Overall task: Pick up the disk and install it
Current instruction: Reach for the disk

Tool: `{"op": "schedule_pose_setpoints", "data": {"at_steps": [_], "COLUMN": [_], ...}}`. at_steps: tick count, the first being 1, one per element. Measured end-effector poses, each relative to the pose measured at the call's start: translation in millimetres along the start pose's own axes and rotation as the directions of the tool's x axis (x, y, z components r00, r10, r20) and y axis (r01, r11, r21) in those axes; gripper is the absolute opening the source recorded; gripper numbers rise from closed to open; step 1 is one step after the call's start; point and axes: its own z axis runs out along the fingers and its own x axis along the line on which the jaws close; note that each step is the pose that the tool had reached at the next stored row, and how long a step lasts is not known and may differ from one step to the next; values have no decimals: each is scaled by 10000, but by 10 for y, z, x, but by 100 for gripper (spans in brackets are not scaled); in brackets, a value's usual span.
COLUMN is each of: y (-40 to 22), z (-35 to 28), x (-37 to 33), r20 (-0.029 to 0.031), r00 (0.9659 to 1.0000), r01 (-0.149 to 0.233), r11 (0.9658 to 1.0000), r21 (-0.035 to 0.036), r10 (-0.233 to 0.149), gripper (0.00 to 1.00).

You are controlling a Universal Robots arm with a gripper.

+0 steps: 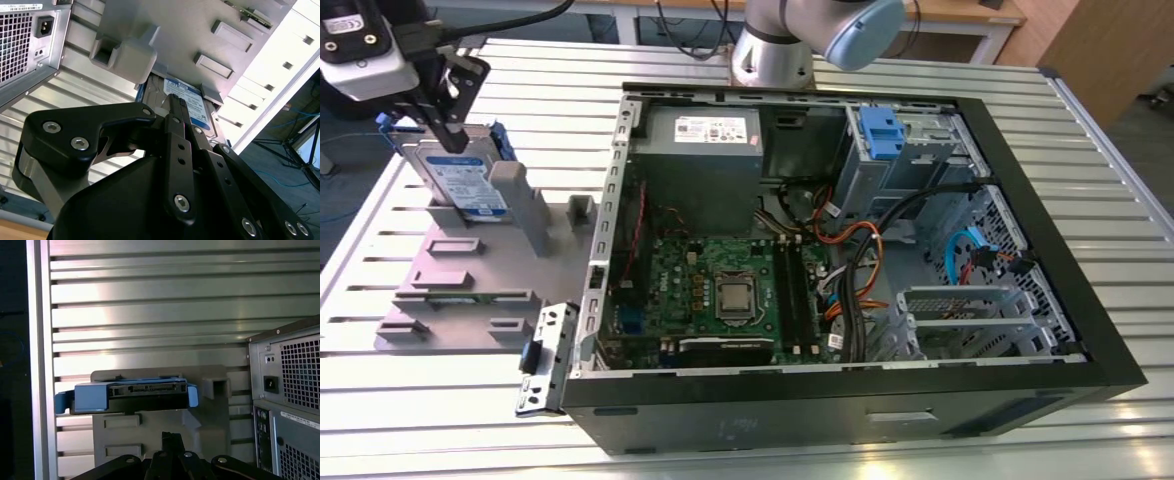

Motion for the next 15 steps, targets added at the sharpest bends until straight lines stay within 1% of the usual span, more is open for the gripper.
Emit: {"op": "schedule_pose_setpoints", "data": {"at_steps": [2,8,12,14,15], "y": [-1,-1,-4,-5,-6], "z": [-1,-1,-3,-4,-4], "x": [20,38,78,94,102], "r20": [8,7,3,-11,-29], "r00": [10000,10000,10000,10000,10000], "r01": [0,0,0,0,-1], "r11": [10000,10000,10000,10000,10000], "r21": [-1,0,1,2,5], "r10": [0,0,0,0,1], "gripper": [11,11,11,11,11]}}
